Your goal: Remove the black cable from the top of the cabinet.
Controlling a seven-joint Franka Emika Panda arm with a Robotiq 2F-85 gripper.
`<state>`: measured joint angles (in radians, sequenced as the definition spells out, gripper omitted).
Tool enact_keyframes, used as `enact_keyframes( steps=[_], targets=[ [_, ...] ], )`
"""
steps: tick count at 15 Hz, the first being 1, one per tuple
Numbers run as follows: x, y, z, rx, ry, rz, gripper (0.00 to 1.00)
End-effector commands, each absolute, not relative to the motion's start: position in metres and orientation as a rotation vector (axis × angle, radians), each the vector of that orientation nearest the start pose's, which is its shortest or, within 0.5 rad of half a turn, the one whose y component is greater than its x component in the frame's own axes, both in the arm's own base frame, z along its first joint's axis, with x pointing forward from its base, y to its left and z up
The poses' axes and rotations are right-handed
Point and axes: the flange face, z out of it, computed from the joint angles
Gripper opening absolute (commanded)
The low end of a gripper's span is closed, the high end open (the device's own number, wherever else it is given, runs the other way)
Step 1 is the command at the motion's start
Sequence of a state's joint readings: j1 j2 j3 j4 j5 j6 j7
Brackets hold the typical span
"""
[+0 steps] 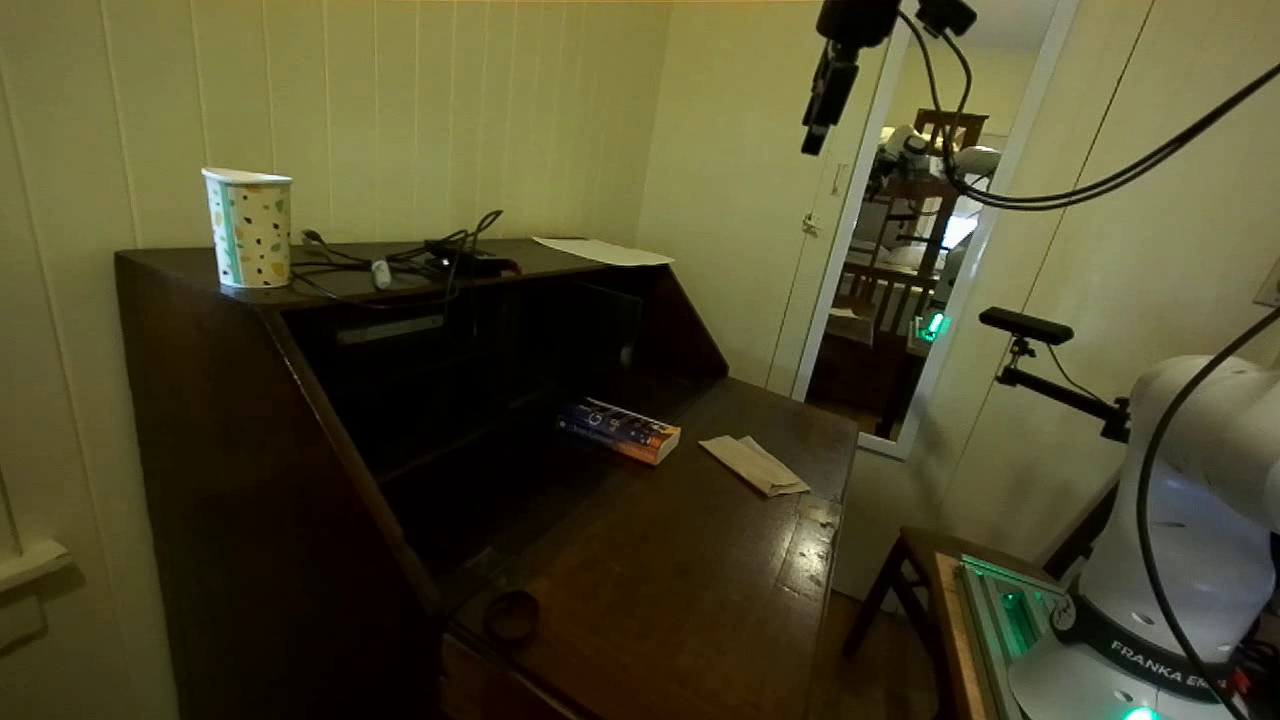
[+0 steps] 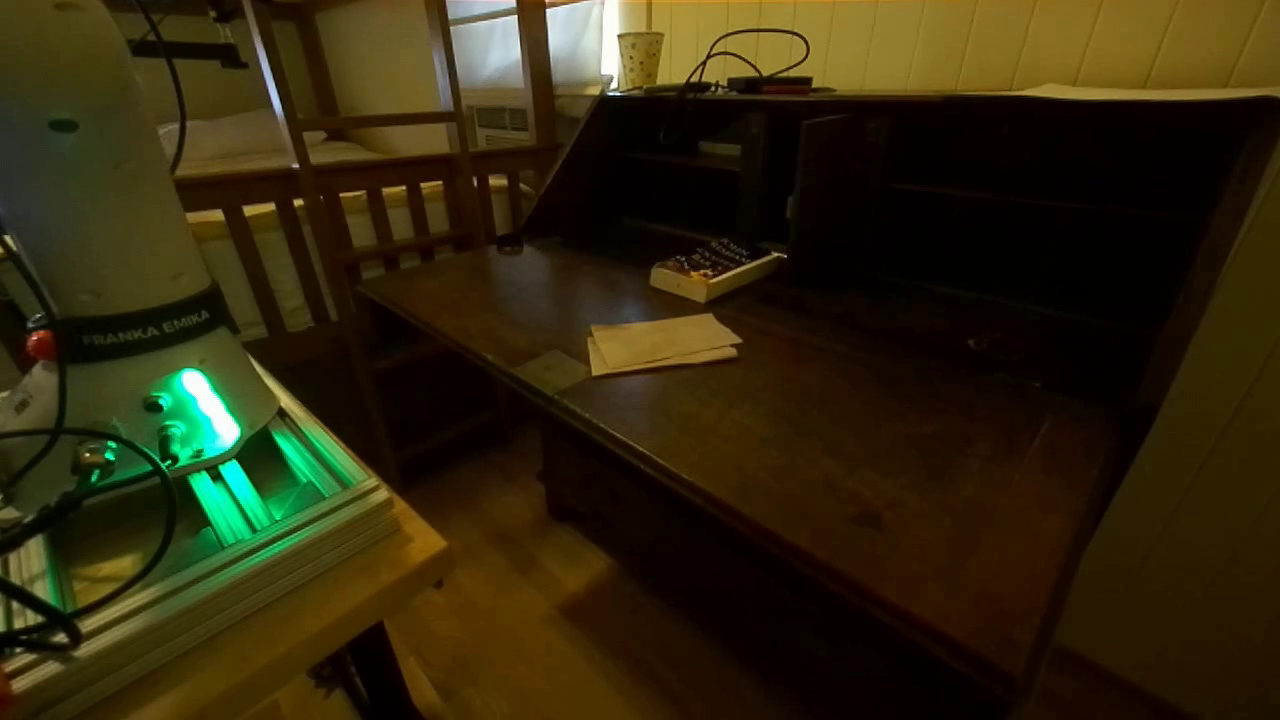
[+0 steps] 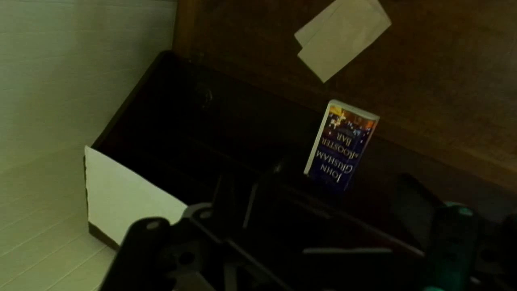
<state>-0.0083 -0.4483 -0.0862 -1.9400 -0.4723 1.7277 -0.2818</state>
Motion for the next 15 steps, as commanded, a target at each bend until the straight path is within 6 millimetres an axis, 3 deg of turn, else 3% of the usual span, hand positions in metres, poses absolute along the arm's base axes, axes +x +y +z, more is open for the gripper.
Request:
enact_keyframes(
  steps=[1,4,5,7,14,15],
  targets=[
    [0.475,-0.095,0.725,-3.502,-0.195,-0.417,1.0],
    [0.503,-0.092,0.747,-3.414,-0.005,-0.505,1.0],
    [0.481,-0.089,0.73,-3.466,-0.105,-0.477,1.0],
    [0.491,-0.089,0.73,-3.463,-0.099,-0.478,1.0],
    [0.488,-0.089,0.729,-3.463,-0.096,-0.474,1.0],
    [0.494,-0.089,0.728,-3.441,-0.024,-0.552,1.0]
  ],
)
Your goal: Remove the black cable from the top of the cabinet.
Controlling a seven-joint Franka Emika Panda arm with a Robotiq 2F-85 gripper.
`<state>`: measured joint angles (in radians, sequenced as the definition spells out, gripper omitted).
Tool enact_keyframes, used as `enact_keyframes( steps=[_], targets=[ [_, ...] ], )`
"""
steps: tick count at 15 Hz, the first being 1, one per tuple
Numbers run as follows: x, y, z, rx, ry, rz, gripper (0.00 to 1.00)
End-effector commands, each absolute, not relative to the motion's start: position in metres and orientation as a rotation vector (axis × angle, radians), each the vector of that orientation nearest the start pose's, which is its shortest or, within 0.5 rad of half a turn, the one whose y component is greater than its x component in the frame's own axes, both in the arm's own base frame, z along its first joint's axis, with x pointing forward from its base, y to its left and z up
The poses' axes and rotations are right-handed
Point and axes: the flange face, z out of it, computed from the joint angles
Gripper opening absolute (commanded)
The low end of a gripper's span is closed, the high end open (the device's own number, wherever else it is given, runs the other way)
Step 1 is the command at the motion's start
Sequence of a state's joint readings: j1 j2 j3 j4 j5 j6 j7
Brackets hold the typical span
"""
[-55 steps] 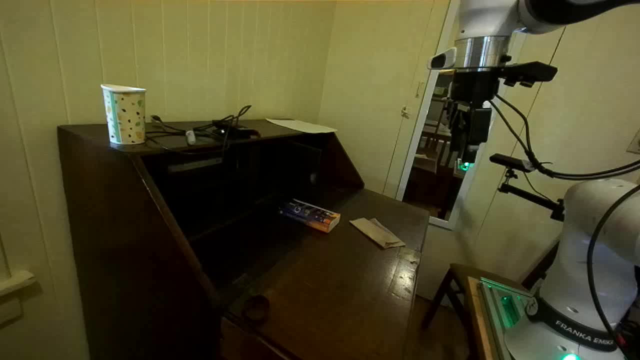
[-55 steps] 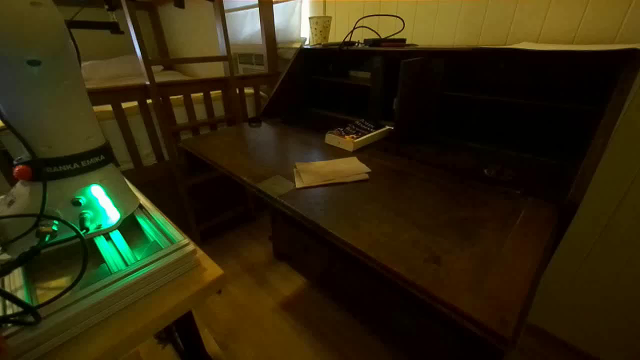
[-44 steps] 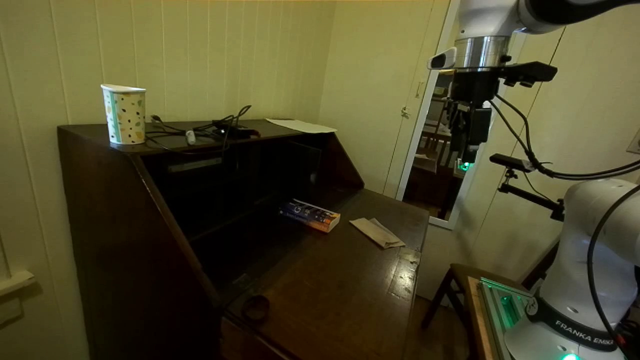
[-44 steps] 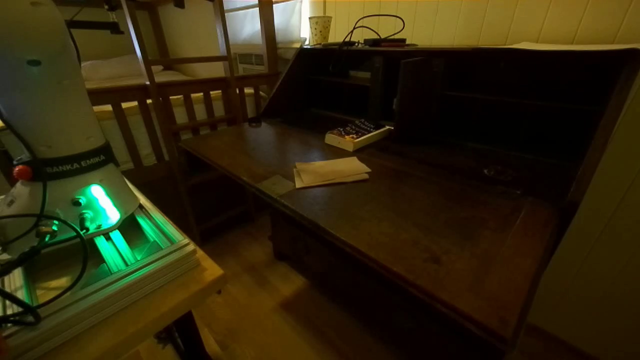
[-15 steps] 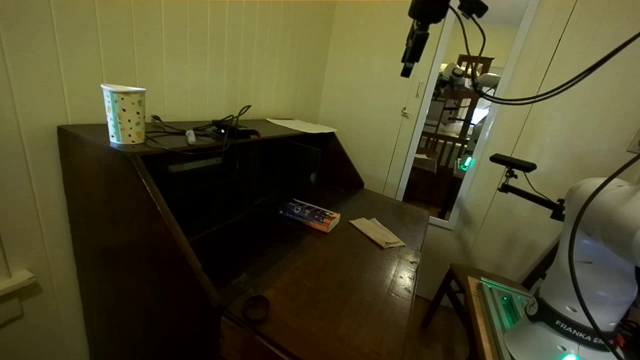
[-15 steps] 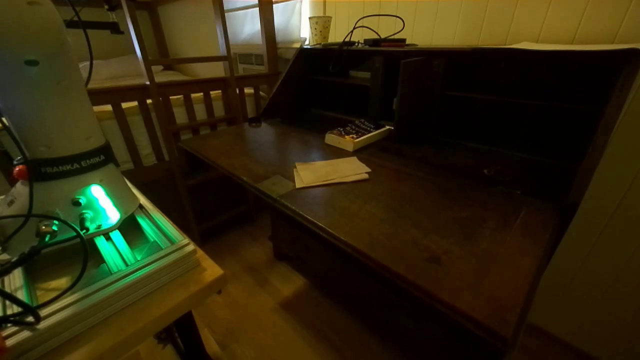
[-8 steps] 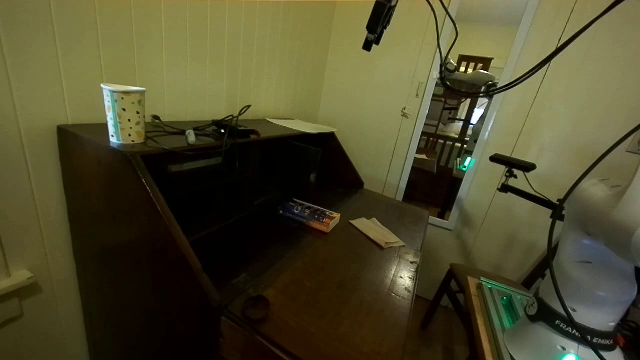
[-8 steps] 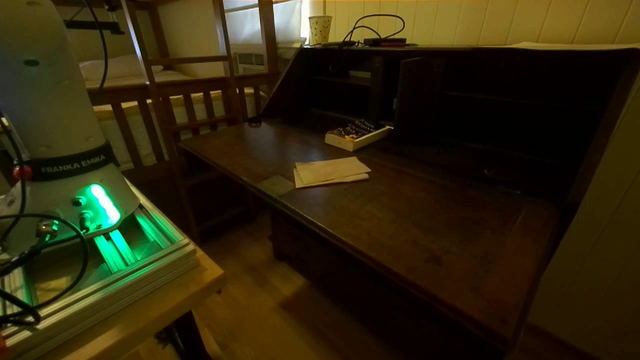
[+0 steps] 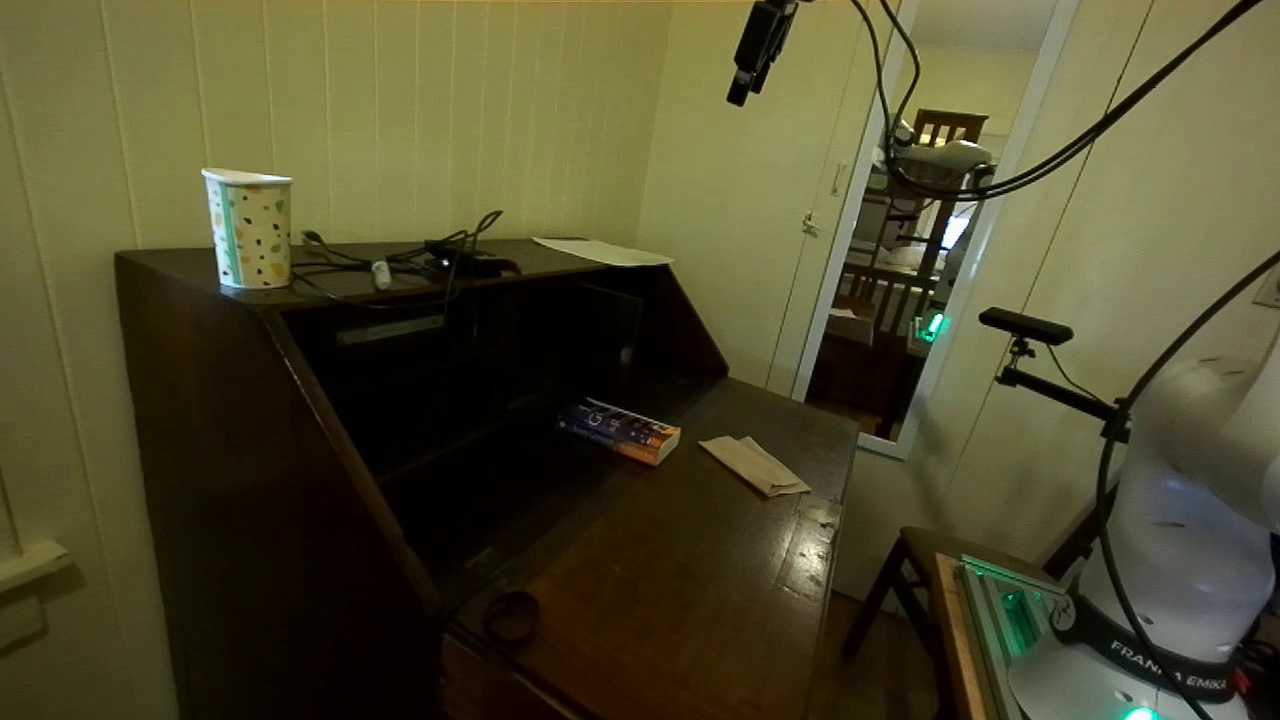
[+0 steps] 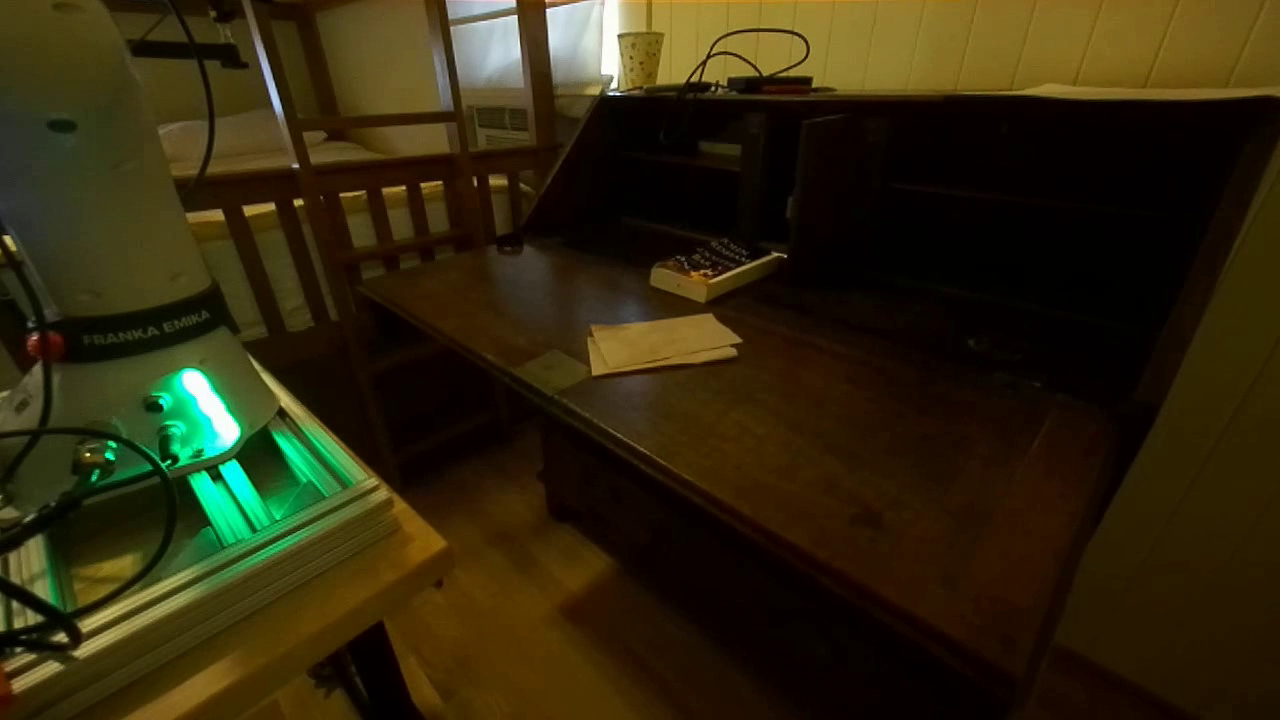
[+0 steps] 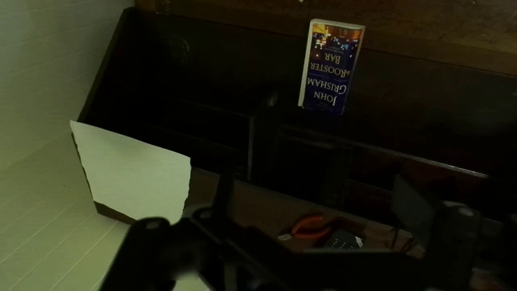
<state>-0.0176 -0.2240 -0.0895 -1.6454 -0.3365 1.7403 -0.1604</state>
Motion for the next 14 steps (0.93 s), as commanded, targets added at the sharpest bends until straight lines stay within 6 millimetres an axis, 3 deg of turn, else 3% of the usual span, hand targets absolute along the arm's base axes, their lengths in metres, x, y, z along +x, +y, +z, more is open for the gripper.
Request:
enact_keyframes(
  steps=[1,5,8,11,14],
  targets=[
    [0.506,-0.088,0.726,-3.413,0.03,-0.604,1.0],
    [0.585,-0.095,0.707,-3.369,0.155,-0.862,1.0],
    [0.643,-0.098,0.681,-3.362,0.066,-0.917,1.0],
    [0.684,-0.086,0.652,-3.36,0.032,-0.84,1.0],
    [0.707,-0.08,0.623,-3.307,0.004,-0.646,1.0]
  ],
)
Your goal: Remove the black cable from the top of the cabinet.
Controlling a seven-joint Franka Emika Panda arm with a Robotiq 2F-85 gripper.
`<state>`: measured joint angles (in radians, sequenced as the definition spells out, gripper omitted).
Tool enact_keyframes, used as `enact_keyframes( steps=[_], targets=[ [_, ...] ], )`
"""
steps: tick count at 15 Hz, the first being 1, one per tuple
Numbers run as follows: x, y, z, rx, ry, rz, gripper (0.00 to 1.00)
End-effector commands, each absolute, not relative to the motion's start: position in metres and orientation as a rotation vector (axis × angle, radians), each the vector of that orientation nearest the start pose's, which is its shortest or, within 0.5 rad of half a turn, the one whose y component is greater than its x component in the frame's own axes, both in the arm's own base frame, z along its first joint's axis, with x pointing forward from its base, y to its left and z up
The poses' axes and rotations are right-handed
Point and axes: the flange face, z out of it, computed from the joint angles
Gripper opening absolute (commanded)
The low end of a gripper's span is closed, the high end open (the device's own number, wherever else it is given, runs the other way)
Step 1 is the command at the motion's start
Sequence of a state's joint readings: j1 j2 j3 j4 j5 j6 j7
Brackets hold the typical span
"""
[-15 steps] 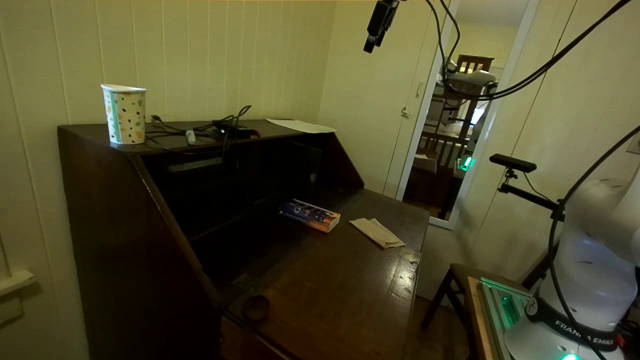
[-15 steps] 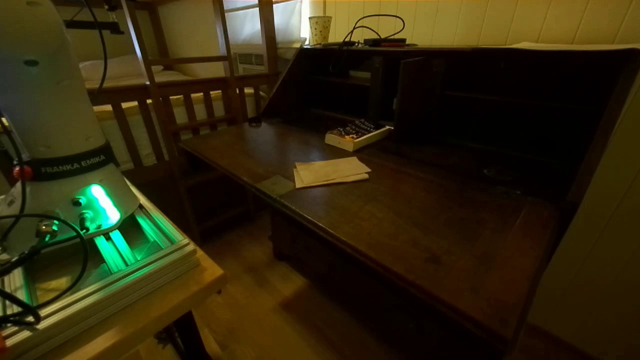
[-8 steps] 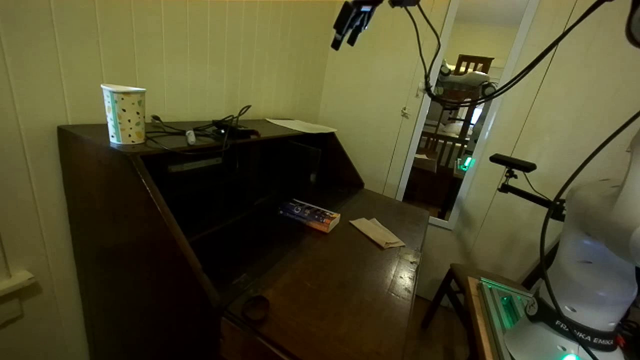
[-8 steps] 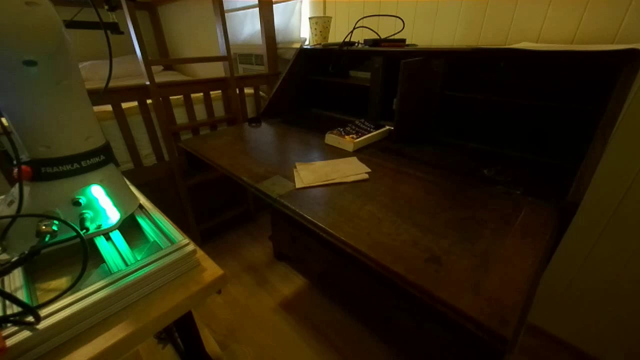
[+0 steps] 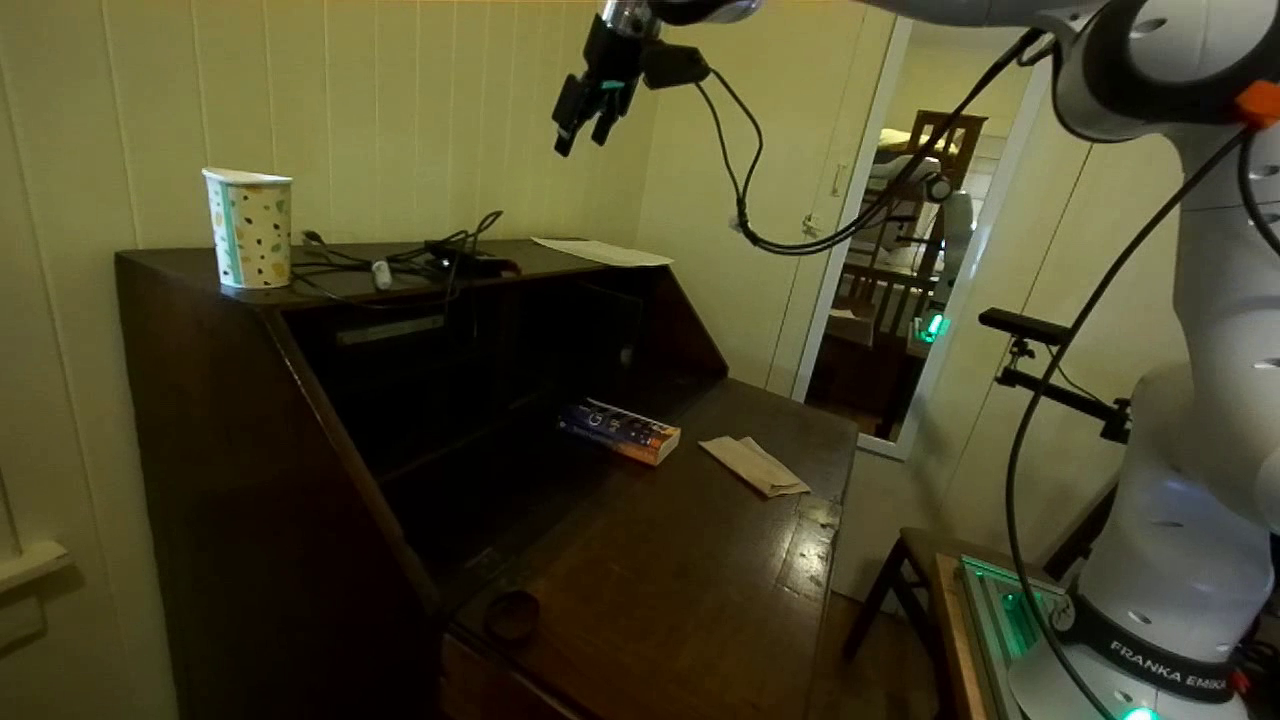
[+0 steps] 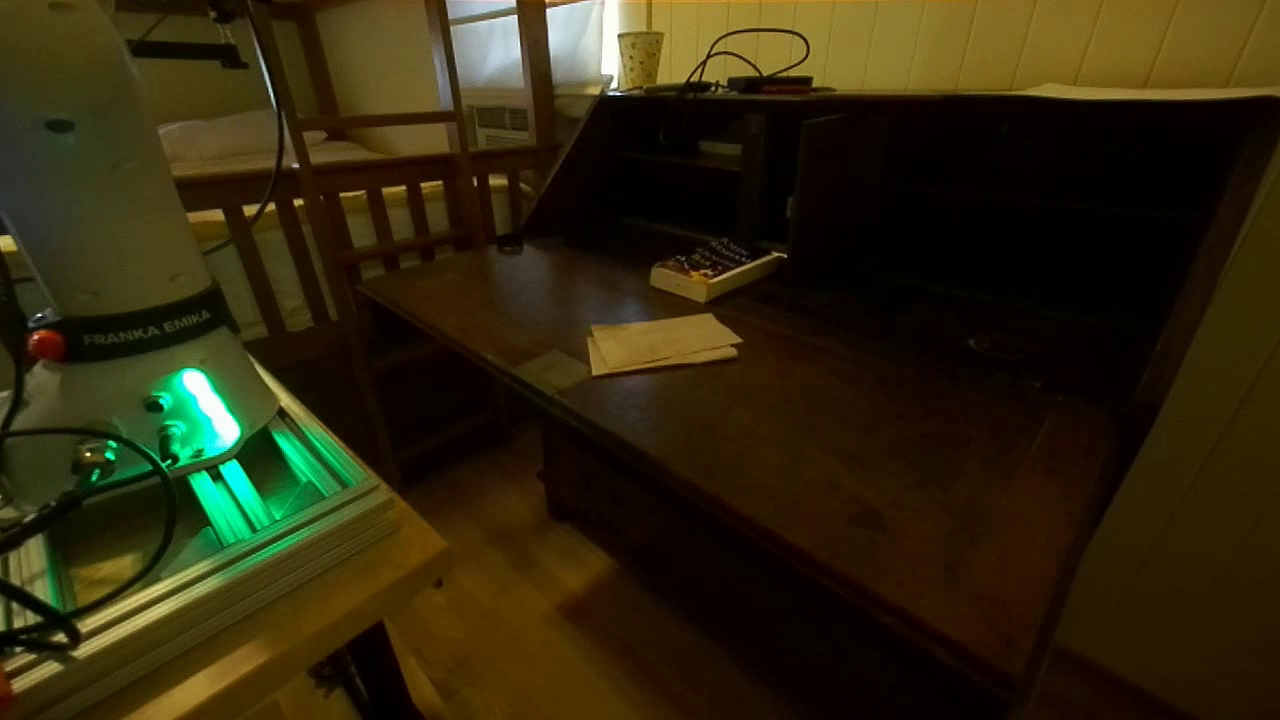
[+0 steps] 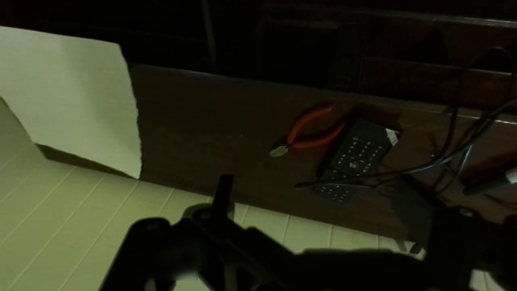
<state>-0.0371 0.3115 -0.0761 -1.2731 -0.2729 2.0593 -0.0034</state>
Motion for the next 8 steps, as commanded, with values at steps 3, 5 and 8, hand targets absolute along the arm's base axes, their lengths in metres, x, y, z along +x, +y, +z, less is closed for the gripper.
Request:
enact_keyframes(
  steps=[3,5,8],
  targets=[
    [0.703,-0.077,0.611,-3.322,0.017,-0.646,1.0],
    [0.704,-0.077,0.608,-3.324,0.018,-0.642,1.0],
    [0.71,-0.081,0.596,-3.292,0.077,-0.633,1.0]
  ],
)
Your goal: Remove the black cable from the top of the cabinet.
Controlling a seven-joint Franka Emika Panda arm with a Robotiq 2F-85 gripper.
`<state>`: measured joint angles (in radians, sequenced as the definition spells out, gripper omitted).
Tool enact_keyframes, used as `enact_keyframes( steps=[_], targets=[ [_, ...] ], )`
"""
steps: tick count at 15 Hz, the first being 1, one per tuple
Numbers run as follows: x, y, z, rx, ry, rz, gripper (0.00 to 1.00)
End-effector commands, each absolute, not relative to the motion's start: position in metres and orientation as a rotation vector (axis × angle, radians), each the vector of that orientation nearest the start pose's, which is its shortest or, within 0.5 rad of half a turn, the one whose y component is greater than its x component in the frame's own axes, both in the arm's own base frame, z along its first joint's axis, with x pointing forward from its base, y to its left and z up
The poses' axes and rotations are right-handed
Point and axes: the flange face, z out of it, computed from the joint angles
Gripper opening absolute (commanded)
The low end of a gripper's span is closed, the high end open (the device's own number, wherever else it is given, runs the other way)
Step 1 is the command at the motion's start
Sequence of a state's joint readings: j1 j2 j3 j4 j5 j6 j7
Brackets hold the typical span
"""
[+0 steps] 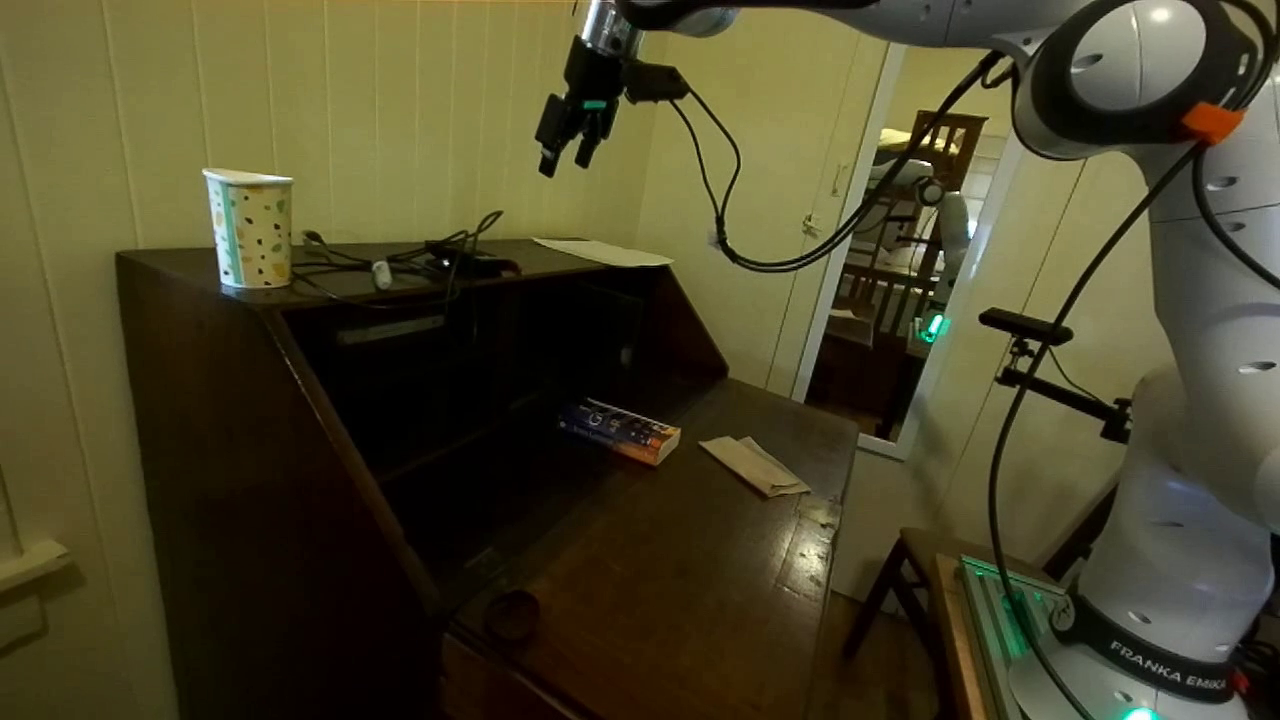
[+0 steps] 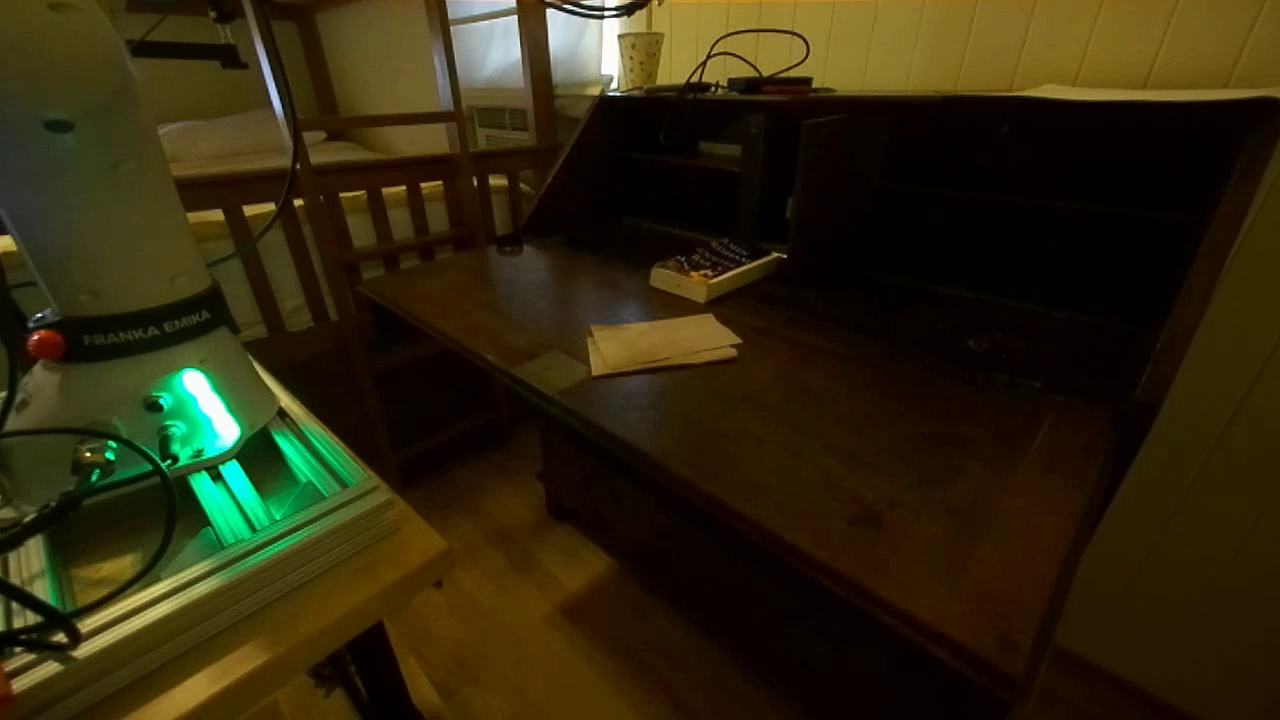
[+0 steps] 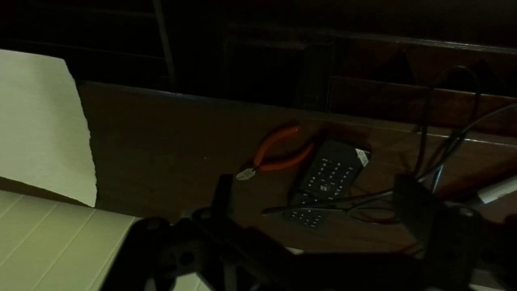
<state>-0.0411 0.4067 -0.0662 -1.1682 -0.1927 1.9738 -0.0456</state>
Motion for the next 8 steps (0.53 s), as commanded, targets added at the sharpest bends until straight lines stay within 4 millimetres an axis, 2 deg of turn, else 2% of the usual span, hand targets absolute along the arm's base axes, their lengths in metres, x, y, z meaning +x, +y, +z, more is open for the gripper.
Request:
enact_keyframes(
  steps=[1,4,8],
  targets=[
    [0.717,-0.084,0.581,-3.271,0.105,-0.621,1.0],
    [0.734,-0.098,0.543,-3.232,0.177,-0.611,1.0],
    [0.762,-0.112,0.499,-3.206,0.158,-0.631,1.0]
  ],
)
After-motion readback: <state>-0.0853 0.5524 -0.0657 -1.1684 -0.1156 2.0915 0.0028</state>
